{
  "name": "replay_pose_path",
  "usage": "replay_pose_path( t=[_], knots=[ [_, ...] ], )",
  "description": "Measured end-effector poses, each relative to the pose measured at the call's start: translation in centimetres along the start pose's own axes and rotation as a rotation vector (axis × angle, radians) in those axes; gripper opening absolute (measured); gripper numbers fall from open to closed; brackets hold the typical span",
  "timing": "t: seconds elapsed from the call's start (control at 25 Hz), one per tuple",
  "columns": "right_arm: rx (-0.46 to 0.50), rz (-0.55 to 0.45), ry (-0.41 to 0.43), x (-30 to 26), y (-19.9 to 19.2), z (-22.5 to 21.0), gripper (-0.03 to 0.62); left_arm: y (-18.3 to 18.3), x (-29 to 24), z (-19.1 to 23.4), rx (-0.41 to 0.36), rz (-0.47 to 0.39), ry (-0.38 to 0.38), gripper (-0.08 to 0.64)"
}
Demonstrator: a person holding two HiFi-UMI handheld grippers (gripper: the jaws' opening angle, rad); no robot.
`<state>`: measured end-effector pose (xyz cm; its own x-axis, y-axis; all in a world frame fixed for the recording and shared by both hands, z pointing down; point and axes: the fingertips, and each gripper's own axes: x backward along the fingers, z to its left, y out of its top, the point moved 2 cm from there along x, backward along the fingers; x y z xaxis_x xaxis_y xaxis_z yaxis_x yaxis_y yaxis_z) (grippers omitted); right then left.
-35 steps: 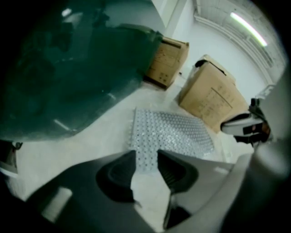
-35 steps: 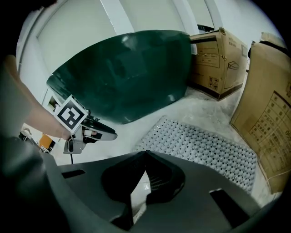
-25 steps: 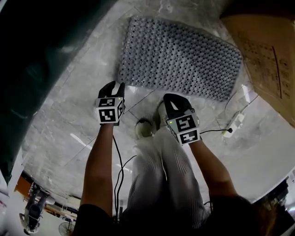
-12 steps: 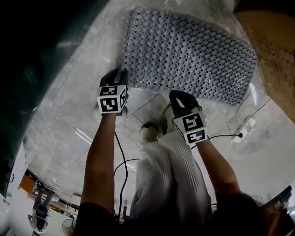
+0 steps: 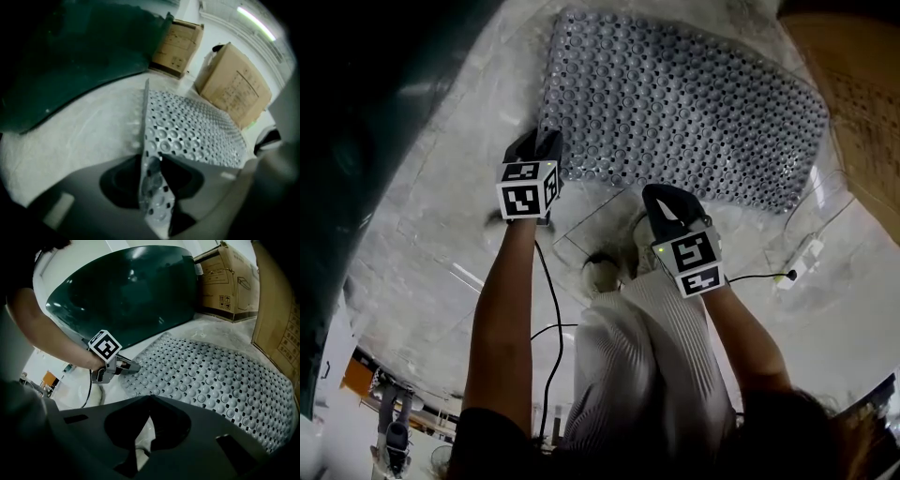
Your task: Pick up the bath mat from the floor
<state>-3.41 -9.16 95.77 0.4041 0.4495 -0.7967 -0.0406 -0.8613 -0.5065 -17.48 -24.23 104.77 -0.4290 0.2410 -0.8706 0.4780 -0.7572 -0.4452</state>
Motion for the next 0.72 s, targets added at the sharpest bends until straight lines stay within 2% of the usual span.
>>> replay_pose_path(
  t=[0.16,0.32,0.36,0.72],
  knots=[
    [-0.003,-0.002,-0.005,0.1,0.0,-0.2,-0.002,-0.1,-0.1,0.0,0.054,-0.019,0.001,0.129],
    [-0.014,-0.005,-0.011,0.3,0.2,-0.4,-0.002,-0.2,-0.1,-0.1,0.098,0.0,-0.021,0.073],
    [-0.017,-0.006,-0.014,0.3,0.4,-0.4,-0.002,-0.1,-0.1,-0.1,0.098,0.008,-0.021,0.03],
    [-0.03,-0.016,-0.046,3.6,1.7,-0.4,-0.002,1.5,2.7,-2.0,0.057,0.04,-0.022,0.02]
  ],
)
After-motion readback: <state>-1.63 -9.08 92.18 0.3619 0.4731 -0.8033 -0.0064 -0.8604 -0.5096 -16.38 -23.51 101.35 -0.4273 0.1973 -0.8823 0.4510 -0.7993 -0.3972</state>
